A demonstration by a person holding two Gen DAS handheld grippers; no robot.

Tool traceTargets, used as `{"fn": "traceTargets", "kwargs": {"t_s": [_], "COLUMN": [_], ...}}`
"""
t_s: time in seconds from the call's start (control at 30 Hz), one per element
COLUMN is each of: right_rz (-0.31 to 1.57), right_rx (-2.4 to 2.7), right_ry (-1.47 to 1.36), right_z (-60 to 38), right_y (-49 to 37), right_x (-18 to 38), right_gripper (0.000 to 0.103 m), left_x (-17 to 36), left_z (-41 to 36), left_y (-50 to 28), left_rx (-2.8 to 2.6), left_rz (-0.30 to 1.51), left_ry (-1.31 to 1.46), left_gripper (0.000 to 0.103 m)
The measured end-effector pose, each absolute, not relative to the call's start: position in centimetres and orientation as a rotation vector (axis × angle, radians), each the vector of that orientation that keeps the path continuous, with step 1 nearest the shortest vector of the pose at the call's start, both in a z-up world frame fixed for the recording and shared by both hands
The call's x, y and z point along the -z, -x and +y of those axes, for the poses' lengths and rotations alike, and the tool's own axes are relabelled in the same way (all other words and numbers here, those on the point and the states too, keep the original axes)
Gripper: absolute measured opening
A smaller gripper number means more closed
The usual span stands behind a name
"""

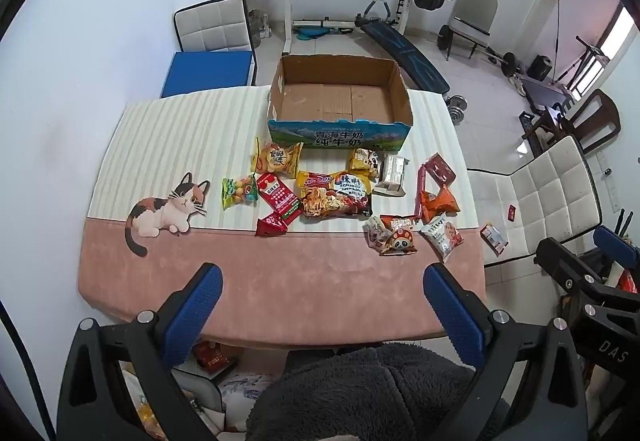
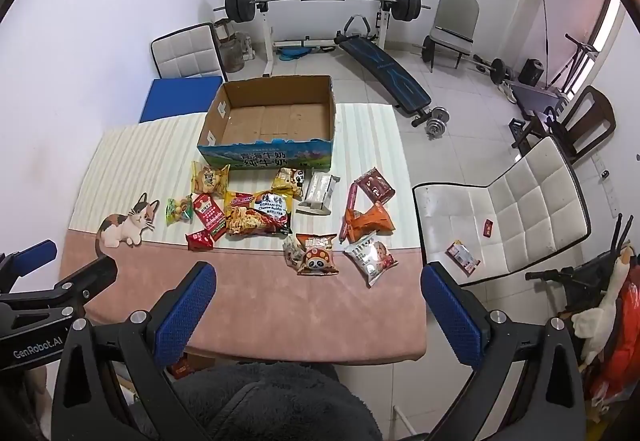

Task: Organize snacks

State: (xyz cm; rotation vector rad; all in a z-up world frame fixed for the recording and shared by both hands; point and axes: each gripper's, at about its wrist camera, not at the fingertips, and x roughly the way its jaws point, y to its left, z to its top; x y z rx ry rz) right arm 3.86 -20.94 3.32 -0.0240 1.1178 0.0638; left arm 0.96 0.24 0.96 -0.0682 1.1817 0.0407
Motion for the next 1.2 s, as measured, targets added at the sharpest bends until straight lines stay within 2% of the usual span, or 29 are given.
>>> {"fn": "traceTargets", "kwargs": {"t_s": [1.2], "right_rz": [1.097], "right_rx": [-0.067], "right_ry": [0.022], "right_z": [-21.2], "right_y": [-3.3], "right_x": [-3.7], "right_gripper": [0.103], "left_x": [-2.4], "left_z": [-1.1], "left_y": [-0.9], "left_rx": [-0.04], "left_rz": [1.164], "left_ry": [0.084], "left_gripper": [0.103]}}
